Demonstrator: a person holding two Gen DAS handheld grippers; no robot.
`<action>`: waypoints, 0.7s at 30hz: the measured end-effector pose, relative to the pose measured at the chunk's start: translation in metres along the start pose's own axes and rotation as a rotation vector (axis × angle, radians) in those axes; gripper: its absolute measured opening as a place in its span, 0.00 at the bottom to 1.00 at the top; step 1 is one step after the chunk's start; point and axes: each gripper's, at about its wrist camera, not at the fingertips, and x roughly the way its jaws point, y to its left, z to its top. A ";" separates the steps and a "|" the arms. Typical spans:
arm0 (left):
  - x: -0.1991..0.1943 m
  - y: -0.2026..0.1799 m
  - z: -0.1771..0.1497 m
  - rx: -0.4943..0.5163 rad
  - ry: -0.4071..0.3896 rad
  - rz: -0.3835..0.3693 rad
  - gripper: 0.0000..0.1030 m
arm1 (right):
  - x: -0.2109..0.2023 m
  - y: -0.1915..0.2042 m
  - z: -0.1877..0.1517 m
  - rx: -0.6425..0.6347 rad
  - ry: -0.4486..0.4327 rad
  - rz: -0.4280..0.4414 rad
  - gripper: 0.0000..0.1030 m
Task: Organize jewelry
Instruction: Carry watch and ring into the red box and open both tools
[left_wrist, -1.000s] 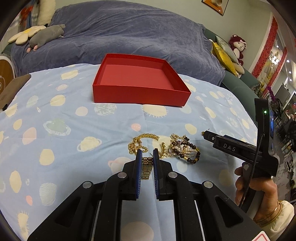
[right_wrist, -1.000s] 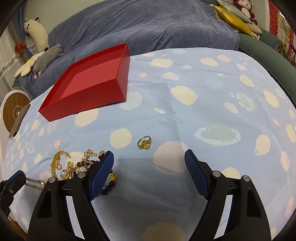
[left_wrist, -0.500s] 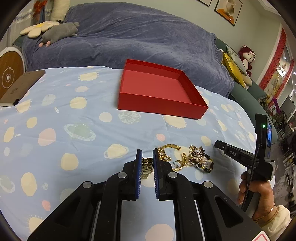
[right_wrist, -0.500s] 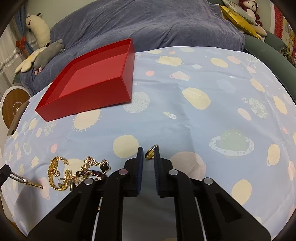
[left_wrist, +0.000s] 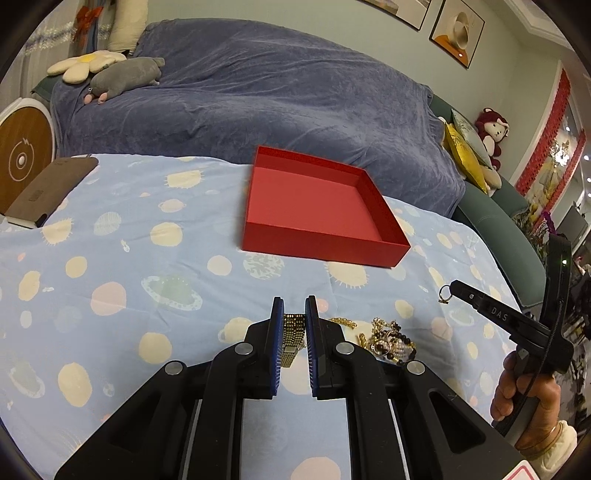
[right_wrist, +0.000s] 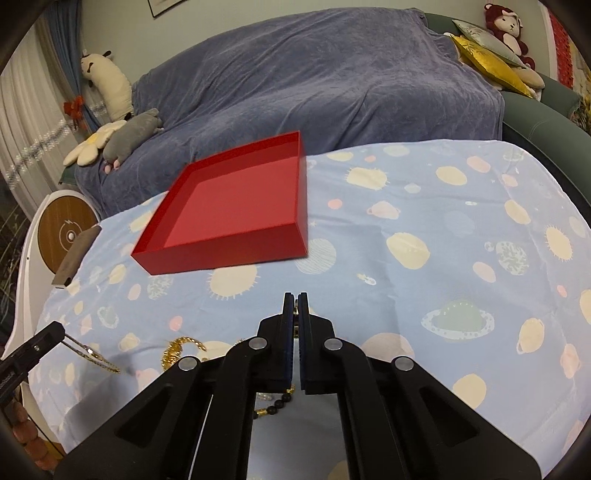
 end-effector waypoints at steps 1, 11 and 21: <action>-0.002 -0.001 0.003 0.000 -0.009 -0.002 0.08 | -0.005 0.001 0.004 0.000 -0.010 0.010 0.01; -0.003 -0.009 0.044 0.025 -0.043 -0.009 0.08 | -0.023 0.022 0.044 -0.050 -0.058 0.083 0.01; 0.058 -0.020 0.132 0.073 -0.070 0.035 0.08 | 0.040 0.043 0.116 -0.098 -0.054 0.077 0.01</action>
